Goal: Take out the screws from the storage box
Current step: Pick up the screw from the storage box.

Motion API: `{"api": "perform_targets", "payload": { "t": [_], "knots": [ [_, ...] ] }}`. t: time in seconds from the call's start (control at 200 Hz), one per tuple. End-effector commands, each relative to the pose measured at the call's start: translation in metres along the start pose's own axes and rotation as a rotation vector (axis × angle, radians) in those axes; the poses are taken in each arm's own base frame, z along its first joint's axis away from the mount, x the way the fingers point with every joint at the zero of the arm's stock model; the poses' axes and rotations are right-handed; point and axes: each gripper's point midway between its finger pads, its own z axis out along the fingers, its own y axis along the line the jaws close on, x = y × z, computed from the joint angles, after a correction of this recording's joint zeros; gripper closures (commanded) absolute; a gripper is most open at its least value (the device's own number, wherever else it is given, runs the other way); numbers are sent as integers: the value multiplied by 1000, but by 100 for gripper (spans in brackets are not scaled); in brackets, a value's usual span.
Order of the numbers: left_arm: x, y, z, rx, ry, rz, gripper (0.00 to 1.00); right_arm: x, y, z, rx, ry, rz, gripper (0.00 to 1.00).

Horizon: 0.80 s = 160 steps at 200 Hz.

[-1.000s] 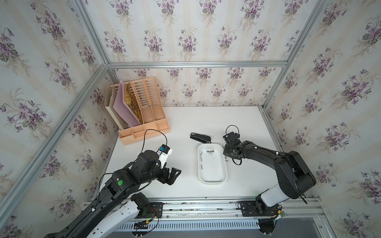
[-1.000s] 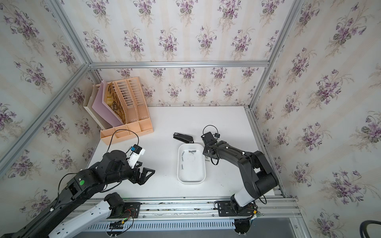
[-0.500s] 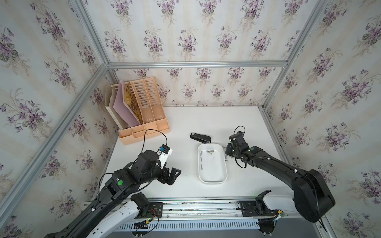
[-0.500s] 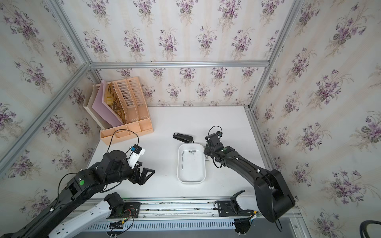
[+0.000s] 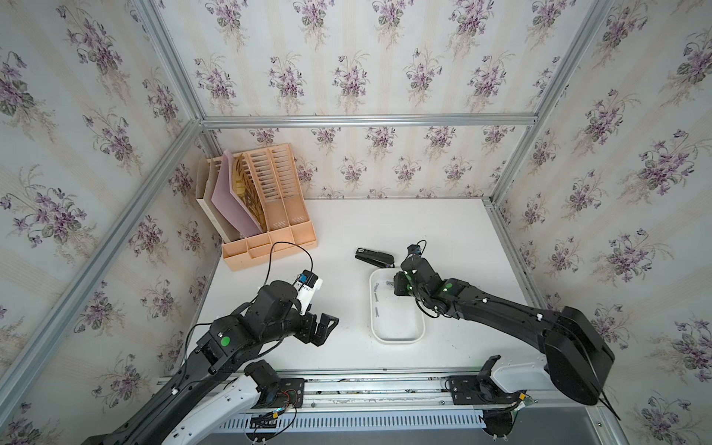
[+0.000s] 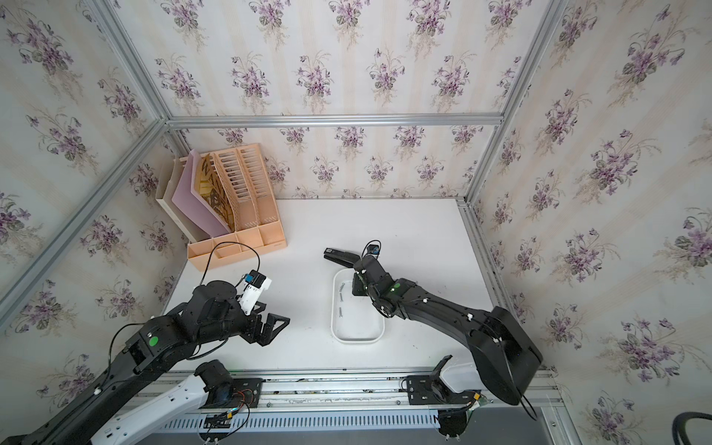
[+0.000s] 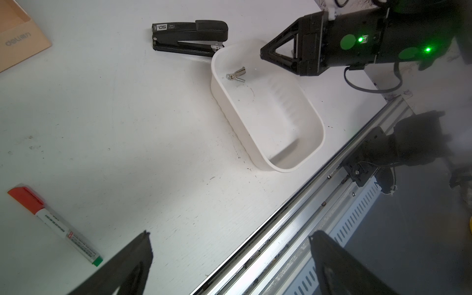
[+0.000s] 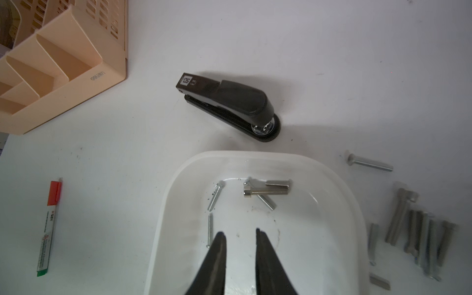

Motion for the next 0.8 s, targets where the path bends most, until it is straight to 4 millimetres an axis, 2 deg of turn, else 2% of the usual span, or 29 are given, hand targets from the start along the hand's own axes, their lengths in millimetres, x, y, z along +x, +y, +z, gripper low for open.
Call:
{"api": "perform_targets", "payload": {
  "t": [0.0, 0.185, 0.36, 0.549, 0.794],
  "knots": [
    [-4, -1, -2, 5, -20, 2, 1, 16, 20, 22, -73, 104, -6, 78],
    [-4, -1, -1, 2, -17, 2, 1, 29, 26, 42, -85, 173, -10, 80],
    [-4, 0, -2, 0, -19, 0, 1, 34, 28, 48, -83, 202, -21, 80],
    [-4, 0, -1, -2, -17, 0, 1, 50, 31, 57, -54, 257, -65, 80],
    [-4, 0, 0, -4, -15, 0, 1, 66, 23, 65, 13, 300, -101, 80]
  ]
}}
